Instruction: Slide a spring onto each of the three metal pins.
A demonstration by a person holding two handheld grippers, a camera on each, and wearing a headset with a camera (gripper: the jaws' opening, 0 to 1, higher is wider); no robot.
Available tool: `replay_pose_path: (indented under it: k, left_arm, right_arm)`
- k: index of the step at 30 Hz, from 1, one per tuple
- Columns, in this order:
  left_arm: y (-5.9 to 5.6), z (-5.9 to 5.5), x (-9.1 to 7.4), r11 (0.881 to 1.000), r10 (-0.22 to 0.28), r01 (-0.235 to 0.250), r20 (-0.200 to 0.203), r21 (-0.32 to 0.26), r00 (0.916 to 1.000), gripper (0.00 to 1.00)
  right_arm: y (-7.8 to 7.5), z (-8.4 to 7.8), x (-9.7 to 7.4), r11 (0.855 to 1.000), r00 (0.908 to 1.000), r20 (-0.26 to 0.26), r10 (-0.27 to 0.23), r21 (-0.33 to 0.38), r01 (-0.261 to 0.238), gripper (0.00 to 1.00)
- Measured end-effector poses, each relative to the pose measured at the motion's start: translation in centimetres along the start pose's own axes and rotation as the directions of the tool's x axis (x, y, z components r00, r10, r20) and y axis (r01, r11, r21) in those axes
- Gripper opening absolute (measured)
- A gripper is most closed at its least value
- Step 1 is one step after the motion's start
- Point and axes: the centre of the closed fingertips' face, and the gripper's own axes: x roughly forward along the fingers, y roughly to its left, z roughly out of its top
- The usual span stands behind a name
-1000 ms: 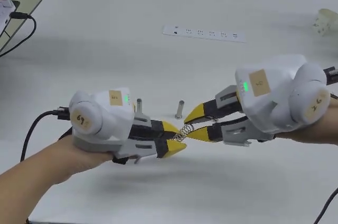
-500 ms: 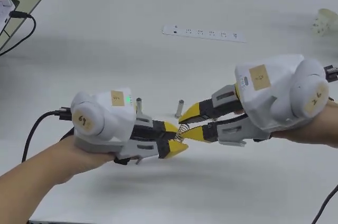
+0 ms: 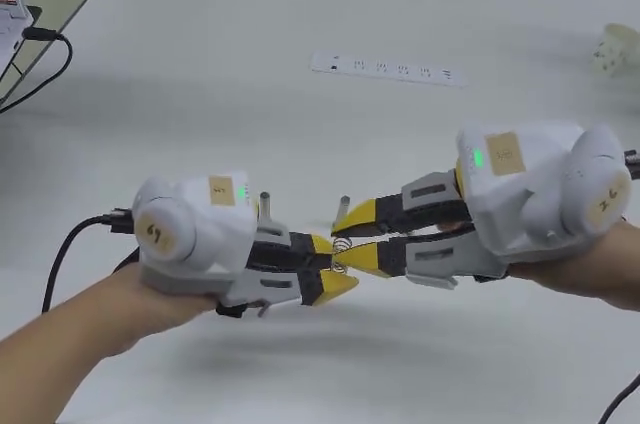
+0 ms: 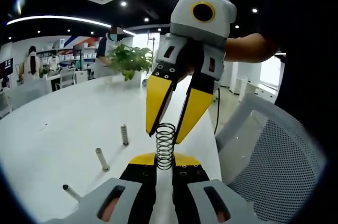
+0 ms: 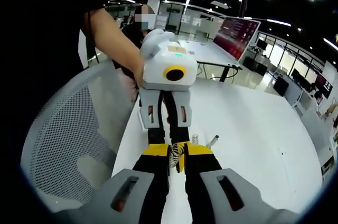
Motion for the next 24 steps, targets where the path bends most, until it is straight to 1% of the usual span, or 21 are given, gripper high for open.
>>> replay_pose_path:
  k: [3,5,15,24]
  left_arm:
    - [-0.07,-0.06,-0.01,1.000,-0.002,0.002,-0.001,-0.003,1.0000,0.02]
    - [-0.09,-0.11,-0.02,1.000,-0.002,0.002,-0.004,-0.003,1.0000,0.02]
    - [-0.20,-0.03,-0.03,1.000,0.003,-0.003,-0.011,-0.004,0.9999,0.03]
    - [-0.27,0.18,-0.05,1.000,0.008,-0.008,-0.008,-0.004,0.9999,0.03]
  right_arm:
    - [0.17,-0.01,-0.03,1.000,1.0000,0.002,-0.007,-0.007,0.007,0.07]
    - [0.25,-0.04,0.00,0.999,0.9999,-0.003,-0.014,-0.032,0.014,0.07]
    - [0.36,0.03,-0.30,0.997,0.9990,-0.045,-0.002,-0.081,-0.001,0.07]
    - [0.45,0.09,-0.58,0.995,0.9978,-0.067,0.002,-0.103,-0.009,0.07]
